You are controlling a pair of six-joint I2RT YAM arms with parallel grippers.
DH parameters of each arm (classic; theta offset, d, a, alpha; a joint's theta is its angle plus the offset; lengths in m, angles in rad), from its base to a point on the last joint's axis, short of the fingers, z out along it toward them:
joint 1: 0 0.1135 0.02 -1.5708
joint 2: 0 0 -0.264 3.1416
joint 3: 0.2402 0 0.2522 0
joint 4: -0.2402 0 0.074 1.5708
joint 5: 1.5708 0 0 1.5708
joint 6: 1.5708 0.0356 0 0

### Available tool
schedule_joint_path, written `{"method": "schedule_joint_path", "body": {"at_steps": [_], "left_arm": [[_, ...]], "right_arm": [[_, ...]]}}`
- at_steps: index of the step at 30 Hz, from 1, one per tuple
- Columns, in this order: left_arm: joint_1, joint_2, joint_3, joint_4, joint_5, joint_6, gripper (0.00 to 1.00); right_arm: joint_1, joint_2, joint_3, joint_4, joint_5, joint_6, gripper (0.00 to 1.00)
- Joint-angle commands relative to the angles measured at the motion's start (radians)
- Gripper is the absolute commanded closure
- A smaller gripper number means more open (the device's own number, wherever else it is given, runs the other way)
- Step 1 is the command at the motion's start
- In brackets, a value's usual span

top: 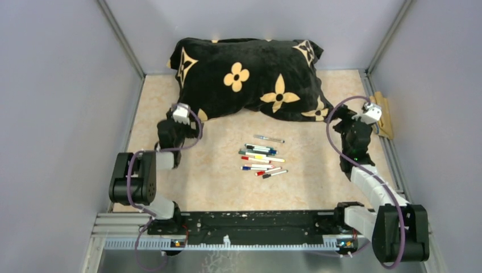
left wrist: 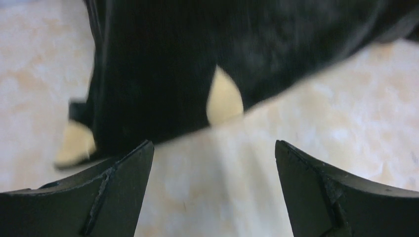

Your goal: Open the pen caps

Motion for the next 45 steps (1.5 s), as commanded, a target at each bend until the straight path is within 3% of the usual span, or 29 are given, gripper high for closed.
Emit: {"method": "schedule_joint_path", "body": {"at_steps": [1,4,8,13,19,23,36,45], "left_arm": [[0.009,-0.022,0.346,-0.603,0.064,0.029,0.01],[0.037,-0.008,0.476,-0.822,0.118,0.045,0.01],[0.062,-0.082,0.492,-0.921,0.205,0.041,0.01],[0.070,-0.191,0.502,-1.054,0.301,0.053,0.01],[0.072,-0.248,0.540,-1.206,0.381,0.108,0.01],[0.072,-0.254,0.530,-1.260,0.414,0.153,0.01],[0.072,-0.248,0.550,-1.374,0.478,0.212,0.01],[0.072,-0.245,0.557,-1.401,0.487,0.239,0.01]], "right_arm": [[-0.005,0.054,0.133,-0.217,-0.262,0.087,0.01],[0.115,0.115,0.205,-0.272,-0.273,-0.025,0.01],[0.276,0.224,0.258,-0.260,-0.283,-0.195,0.01],[0.335,0.411,0.328,-0.230,-0.421,-0.292,0.02],[0.414,0.549,0.410,-0.279,-0.457,-0.381,0.10],[0.508,0.546,0.380,-0.256,-0.446,-0.421,0.15],[0.591,0.666,0.462,-0.304,-0.456,-0.455,0.54],[0.623,0.691,0.441,-0.297,-0.456,-0.478,0.60]]}}
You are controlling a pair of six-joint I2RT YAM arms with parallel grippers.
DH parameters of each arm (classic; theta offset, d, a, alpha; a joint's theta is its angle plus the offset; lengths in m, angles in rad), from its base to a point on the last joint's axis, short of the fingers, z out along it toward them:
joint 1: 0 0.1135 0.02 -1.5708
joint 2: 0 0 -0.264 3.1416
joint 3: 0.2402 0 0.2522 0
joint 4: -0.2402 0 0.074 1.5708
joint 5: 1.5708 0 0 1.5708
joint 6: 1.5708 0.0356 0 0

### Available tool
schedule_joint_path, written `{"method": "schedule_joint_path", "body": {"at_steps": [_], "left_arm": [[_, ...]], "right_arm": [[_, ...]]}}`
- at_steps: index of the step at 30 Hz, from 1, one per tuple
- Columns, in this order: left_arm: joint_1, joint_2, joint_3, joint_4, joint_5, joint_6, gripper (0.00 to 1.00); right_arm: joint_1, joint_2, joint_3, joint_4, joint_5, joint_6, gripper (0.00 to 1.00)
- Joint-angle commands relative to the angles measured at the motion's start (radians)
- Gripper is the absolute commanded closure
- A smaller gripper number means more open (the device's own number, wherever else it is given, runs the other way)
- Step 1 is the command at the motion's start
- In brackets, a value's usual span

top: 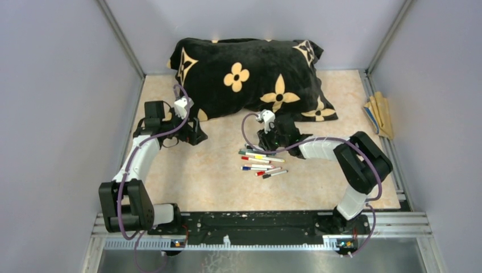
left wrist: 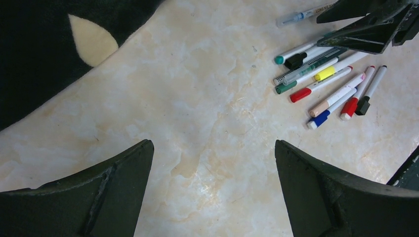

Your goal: Open the pen caps

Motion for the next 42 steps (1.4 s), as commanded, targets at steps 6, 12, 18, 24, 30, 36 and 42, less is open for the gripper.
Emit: {"method": "schedule_joint_path", "body": {"at_steps": [6,12,18,24,30,36,42], "left_arm": [[0.004,0.005,0.035,-0.042,0.039,0.037,0.01],[0.004,-0.010,0.047,-0.069,0.048,0.050,0.01],[0.004,-0.033,0.048,-0.078,0.059,0.062,0.01],[0.004,-0.036,0.052,-0.079,0.089,0.062,0.01],[0.004,-0.035,0.055,-0.080,0.102,0.062,0.01],[0.004,-0.035,0.060,-0.081,0.118,0.058,0.01],[0.004,-0.031,0.058,-0.081,0.126,0.056,0.01]], "right_arm": [[0.049,0.007,-0.012,0.048,0.003,-0.027,0.60],[0.052,0.051,0.000,0.050,0.023,-0.018,0.68],[0.053,0.075,0.000,0.055,0.024,-0.009,0.74],[0.063,0.063,-0.011,0.063,0.023,-0.010,0.79],[0.082,0.056,-0.002,0.038,0.059,-0.044,0.66],[0.103,0.075,-0.006,0.036,0.129,-0.064,0.67],[0.107,0.075,0.009,0.050,0.084,-0.040,0.83]]}}
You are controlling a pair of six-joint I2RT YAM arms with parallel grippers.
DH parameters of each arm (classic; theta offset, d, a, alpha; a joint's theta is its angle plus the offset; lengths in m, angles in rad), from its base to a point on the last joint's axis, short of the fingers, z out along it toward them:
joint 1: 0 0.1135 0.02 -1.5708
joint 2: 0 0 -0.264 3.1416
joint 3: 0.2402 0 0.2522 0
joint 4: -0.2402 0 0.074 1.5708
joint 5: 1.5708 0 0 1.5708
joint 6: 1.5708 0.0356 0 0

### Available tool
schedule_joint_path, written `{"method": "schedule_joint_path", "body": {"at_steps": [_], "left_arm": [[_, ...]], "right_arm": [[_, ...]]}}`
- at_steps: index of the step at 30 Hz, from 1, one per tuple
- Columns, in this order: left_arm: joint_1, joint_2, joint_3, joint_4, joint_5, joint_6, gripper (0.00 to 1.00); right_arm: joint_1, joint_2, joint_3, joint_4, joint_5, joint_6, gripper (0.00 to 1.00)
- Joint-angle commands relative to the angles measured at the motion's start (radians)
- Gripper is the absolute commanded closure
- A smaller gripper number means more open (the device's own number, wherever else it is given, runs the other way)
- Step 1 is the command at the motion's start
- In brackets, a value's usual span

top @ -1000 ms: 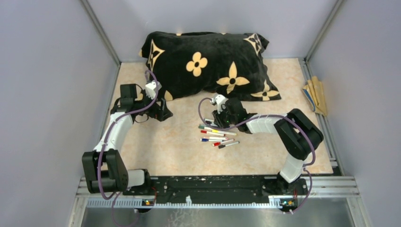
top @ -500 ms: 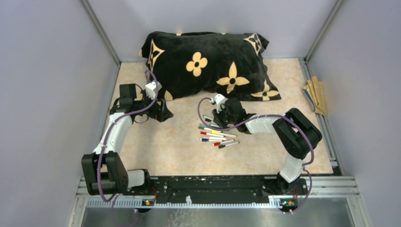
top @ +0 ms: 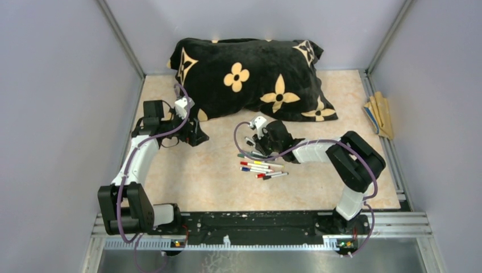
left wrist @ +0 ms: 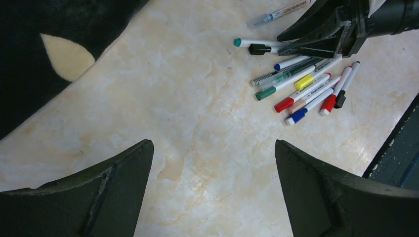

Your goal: Open the pen caps

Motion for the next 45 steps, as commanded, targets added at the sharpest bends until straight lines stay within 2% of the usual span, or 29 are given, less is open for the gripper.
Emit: {"method": "schedule_joint_path", "body": {"at_steps": [1,5,13,22,27,34,37,41,45], "left_arm": [[0.004,-0.011,0.032,-0.015,0.036,0.010,0.01],[0.004,-0.010,0.029,-0.019,0.034,0.019,0.01],[0.004,-0.001,0.026,-0.021,0.036,0.021,0.01],[0.004,0.002,0.025,-0.023,0.028,0.030,0.01],[0.004,0.007,0.028,-0.024,0.020,0.032,0.01],[0.004,0.005,0.034,-0.027,0.033,0.035,0.01],[0.004,0.004,0.037,-0.031,0.047,0.039,0.01],[0.005,0.001,0.031,-0.042,0.071,0.069,0.01],[0.004,-0.007,-0.006,-0.031,0.107,0.121,0.01]], "right_arm": [[0.011,0.026,0.026,-0.011,-0.023,0.005,0.86],[0.010,0.009,0.067,-0.054,-0.062,0.010,0.84],[0.011,0.022,0.127,-0.115,-0.038,0.003,0.84],[0.011,0.060,0.123,-0.111,-0.038,0.005,0.84],[0.014,0.065,0.113,-0.108,-0.049,0.017,0.75],[0.045,0.088,0.099,-0.109,-0.006,-0.004,0.75],[0.062,0.099,0.101,-0.110,0.015,-0.022,0.81],[0.064,0.070,0.111,-0.105,0.027,-0.031,0.99],[0.064,0.013,0.141,-0.109,0.029,-0.039,1.00]]}}
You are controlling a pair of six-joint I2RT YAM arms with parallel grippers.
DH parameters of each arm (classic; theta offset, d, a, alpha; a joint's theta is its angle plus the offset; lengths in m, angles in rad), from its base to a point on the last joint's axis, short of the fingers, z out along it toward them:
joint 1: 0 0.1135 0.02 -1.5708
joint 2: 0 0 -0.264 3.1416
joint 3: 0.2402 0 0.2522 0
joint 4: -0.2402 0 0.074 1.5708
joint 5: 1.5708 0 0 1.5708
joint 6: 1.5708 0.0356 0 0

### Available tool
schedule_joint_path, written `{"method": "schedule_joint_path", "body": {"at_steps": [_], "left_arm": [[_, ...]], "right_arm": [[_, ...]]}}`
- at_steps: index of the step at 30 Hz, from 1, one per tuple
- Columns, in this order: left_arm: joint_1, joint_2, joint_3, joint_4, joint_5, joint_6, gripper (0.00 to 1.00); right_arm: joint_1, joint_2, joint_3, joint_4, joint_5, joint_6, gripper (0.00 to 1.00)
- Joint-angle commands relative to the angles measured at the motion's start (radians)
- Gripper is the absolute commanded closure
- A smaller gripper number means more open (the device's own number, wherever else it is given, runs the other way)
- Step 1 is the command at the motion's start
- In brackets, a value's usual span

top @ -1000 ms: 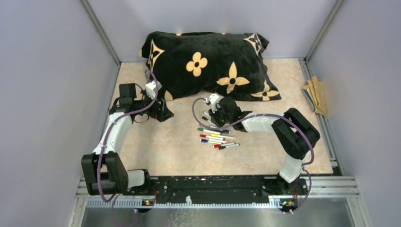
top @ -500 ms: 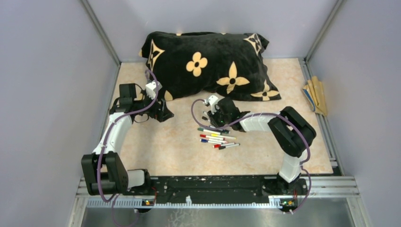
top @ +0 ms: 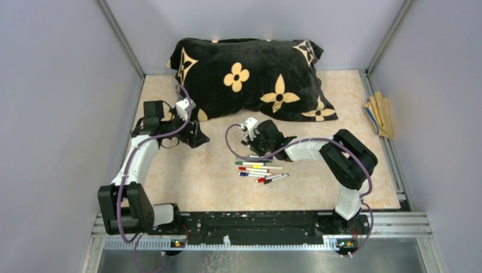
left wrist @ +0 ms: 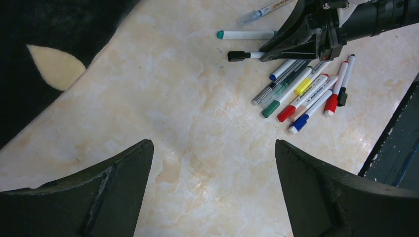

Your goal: Open the pen caps

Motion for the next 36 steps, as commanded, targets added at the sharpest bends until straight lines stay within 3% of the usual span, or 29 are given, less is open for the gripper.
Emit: {"method": "schedule_joint_path", "body": {"at_steps": [1,11,18,25,30,36], "left_arm": [[0.004,-0.007,-0.015,-0.011,0.086,0.094,0.01],[-0.007,0.016,0.026,-0.108,0.215,0.406,0.01],[-0.096,-0.074,0.020,-0.158,0.240,0.641,0.01],[-0.203,-0.133,0.010,-0.161,0.187,0.816,0.06],[-0.281,-0.127,0.021,-0.290,0.063,1.070,0.16],[-0.318,-0.149,0.028,-0.300,-0.019,1.185,0.24]], "right_arm": [[0.008,-0.062,0.055,-0.045,0.008,-0.023,1.00],[0.008,-0.226,0.142,-0.166,-0.187,0.052,1.00],[0.008,-0.268,0.183,-0.208,-0.442,0.196,1.00],[0.005,-0.212,0.246,-0.213,-0.648,0.305,1.00],[0.005,-0.172,0.286,-0.242,-0.704,0.332,1.00],[0.005,-0.143,0.311,-0.274,-0.741,0.341,1.00]]}}
